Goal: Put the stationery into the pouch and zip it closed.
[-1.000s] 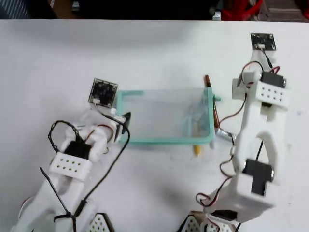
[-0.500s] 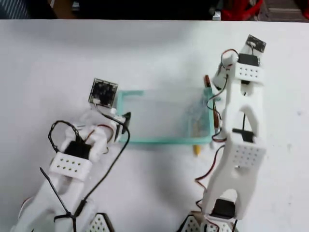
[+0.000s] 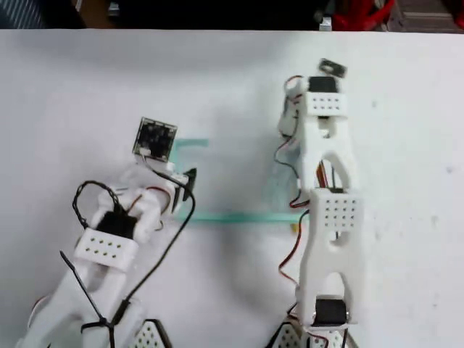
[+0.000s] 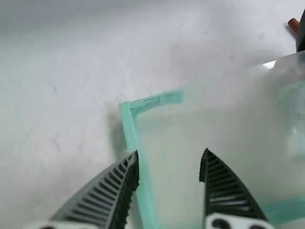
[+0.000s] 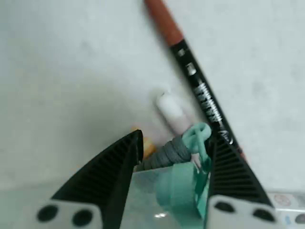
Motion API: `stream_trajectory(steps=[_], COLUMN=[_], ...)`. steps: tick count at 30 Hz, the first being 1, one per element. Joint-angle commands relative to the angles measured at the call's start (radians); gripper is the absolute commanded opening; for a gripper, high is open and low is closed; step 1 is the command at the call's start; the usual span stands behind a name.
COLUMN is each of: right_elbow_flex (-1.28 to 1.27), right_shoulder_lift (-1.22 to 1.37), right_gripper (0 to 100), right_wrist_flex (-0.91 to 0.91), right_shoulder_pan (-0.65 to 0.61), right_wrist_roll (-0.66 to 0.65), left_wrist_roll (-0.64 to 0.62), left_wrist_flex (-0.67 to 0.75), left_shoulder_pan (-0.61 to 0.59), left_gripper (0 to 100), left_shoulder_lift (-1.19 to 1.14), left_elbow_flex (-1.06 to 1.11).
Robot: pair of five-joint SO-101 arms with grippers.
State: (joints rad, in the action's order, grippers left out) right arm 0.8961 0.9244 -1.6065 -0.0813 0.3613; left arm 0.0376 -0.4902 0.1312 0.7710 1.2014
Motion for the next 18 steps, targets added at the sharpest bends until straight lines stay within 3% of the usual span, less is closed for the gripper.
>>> stream_trajectory(steps=[1, 9, 18], right_elbow_flex=[0.071, 0.081, 0.012], right_shoulder_lift=[-0.025, -0.008, -0.079], right_gripper=[20.8, 20.8, 20.5], right_wrist_flex=[-0.099, -0.110, -0.113], right_shoulder_pan=[-0.065, -0.044, -0.059], right_wrist_roll=[-0.107, -0.166, -0.519], left_wrist_roll=[0.000, 0.000, 0.002], left_wrist_flex=[0.025, 0.025, 0.025], left_shoulder_pan=[-0.002, -0.002, -0.002], left_gripper=[21, 21, 21], left_shoulder_lift=[0.021, 0.021, 0.021], left_elbow_flex=[-0.006, -0.006, -0.006])
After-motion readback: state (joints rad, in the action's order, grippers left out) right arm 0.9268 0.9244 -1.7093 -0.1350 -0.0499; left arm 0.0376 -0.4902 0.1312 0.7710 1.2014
